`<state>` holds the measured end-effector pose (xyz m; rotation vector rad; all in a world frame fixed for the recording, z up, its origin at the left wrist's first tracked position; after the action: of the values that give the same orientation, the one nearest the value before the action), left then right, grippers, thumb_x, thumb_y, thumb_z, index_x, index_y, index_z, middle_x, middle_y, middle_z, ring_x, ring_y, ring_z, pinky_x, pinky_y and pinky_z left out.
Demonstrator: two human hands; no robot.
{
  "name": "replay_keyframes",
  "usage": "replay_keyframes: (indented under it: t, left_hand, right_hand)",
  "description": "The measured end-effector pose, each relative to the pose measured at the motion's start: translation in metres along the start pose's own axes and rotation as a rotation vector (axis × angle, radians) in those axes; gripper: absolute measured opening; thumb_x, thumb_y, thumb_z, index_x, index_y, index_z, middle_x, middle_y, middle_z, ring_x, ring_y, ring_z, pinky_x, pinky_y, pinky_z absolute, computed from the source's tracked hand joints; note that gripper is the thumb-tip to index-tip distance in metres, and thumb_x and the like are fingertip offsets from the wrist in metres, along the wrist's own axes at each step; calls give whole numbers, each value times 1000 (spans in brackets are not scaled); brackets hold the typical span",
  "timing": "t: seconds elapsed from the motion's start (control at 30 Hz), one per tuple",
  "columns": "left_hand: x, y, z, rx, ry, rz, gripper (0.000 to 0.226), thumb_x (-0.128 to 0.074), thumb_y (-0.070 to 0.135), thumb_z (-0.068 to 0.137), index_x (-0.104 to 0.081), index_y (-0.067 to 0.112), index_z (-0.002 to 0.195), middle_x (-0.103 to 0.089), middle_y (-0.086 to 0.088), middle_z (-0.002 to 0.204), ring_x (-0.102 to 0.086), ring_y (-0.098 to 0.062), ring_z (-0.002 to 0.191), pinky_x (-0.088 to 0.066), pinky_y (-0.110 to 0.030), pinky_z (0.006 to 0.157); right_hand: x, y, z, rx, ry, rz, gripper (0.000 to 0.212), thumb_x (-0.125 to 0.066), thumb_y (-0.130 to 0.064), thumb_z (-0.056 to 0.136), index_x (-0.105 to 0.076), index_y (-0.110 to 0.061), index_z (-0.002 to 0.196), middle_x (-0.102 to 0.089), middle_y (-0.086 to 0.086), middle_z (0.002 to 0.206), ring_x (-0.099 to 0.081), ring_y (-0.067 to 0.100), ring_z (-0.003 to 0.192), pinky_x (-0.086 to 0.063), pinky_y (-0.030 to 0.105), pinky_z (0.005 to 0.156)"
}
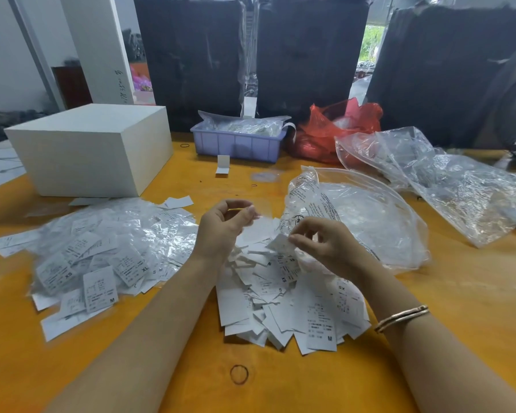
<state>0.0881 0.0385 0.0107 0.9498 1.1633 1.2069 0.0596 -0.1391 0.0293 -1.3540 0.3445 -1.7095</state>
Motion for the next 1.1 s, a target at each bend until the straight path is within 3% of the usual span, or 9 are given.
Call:
replay_keyframes:
  t: [0.13, 0.27, 0.47, 0.63, 1.1]
  left_hand:
    - [-1, 1, -1, 7, -3, 18, 10, -71, 21, 82, -65, 24, 89, -71, 6, 79, -63, 0, 71, -45, -15, 65]
    - [-6, 4, -3, -24, -45, 11, 14, -72, 15, 79, -66, 21, 90, -67, 6, 80, -61, 5, 69, -46, -9, 62]
    - [-16, 14, -11, -167, -175, 146, 21, -73, 10, 78, -64, 22, 93, -66, 7, 78, -63, 0, 74, -50, -13, 69]
    - [-24, 15, -15, -242, -247, 258, 23, -73, 10, 78, -63, 22, 95, -64, 8, 74, -61, 1, 71, -49, -13, 67]
    - [-14, 25, -13, -361, -119, 358, 24, -73, 15, 78, -60, 28, 93, -64, 8, 77, -60, 4, 70, -49, -11, 67]
  right_hand:
    - [12, 13, -1, -170, 213, 555, 15, -52, -5, 92, -58, -11, 79, -64, -4, 63, -51, 6, 54, -40, 15, 53]
    - [9, 24, -4, -309, 290, 760, 15, -47, -5, 94, -54, -12, 84, -70, 5, 71, -55, 13, 54, -41, 22, 55]
    - [21, 18, -5, -197, 431, 863, 15, -50, 3, 90, -55, -11, 87, -70, 1, 74, -60, 12, 59, -47, 21, 62]
    - [23, 5, -4, -88, 440, 762, 12, -57, -1, 88, -56, -13, 88, -70, -2, 75, -59, 11, 60, -46, 20, 60]
    - [26, -3, -7, -1, 498, 623, 20, -55, 8, 87, -55, -12, 85, -70, -2, 77, -61, 8, 58, -45, 13, 55]
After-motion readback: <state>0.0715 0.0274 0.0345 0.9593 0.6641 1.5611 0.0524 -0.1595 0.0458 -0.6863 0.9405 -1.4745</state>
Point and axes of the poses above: each hand's wrist, its own z-axis towards the middle knuckle, its own x-axis out of the back of the hand, y = z × x, the point moved 7 cm from there along z, towards the middle knuckle
